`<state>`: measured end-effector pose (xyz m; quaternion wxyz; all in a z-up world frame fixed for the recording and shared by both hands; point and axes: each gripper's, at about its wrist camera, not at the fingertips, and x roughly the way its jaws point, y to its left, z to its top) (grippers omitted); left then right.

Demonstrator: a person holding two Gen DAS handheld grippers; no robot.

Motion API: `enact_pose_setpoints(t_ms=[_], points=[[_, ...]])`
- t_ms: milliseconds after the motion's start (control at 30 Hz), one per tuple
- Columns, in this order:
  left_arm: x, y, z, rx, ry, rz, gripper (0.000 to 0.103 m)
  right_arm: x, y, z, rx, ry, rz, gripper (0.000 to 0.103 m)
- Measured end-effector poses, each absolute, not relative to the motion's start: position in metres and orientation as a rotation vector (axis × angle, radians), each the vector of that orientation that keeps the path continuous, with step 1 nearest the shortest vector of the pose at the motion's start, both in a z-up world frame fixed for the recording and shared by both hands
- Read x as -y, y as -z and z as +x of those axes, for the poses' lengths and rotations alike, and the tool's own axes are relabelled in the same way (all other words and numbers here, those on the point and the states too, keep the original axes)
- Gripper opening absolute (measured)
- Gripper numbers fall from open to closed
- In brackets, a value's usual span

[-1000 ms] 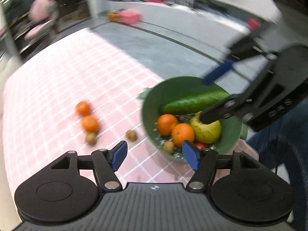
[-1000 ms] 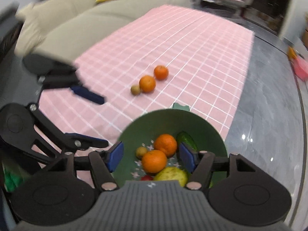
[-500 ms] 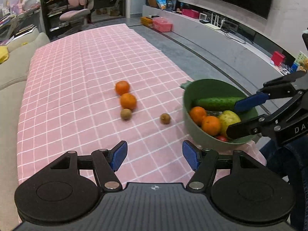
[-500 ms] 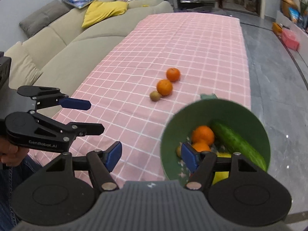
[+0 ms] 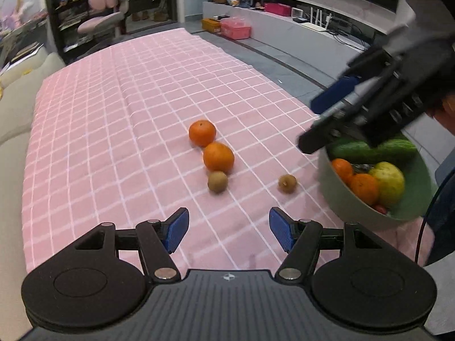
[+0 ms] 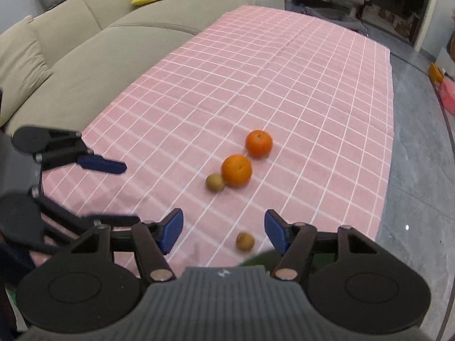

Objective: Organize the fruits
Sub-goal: 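Grasp another mandarin with the right gripper while the left gripper grasps a brown kiwi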

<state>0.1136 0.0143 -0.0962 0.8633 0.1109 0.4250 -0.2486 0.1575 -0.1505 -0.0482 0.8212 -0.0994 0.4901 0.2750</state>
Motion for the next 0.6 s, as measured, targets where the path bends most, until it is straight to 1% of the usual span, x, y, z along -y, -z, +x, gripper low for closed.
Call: enact_pose_setpoints(t_ms=[100, 167, 367, 600], points=[[-0.004, 0.114, 0.134, -0.903, 0.546, 0.267, 0.076, 0.144, 0.06, 0.185, -1.076, -0.57, -0.163, 0.06], [0.003, 0.128, 0.146, -0.915, 0.556, 0.298, 0.07, 0.14, 0.068, 0.201, -1.103, -0.558, -0.113, 0.06], [0.006, 0.151, 0.165, -0.926, 0.554, 0.298, 0.069, 0.126, 0.098, 0.235, -1.181, -0.538, -0.004, 0.059], [0.002, 0.153, 0.174, -0.894, 0.573, 0.271, 0.069, 0.115, 0.126, 0.26, -1.233, -0.519, 0.025, 0.059]])
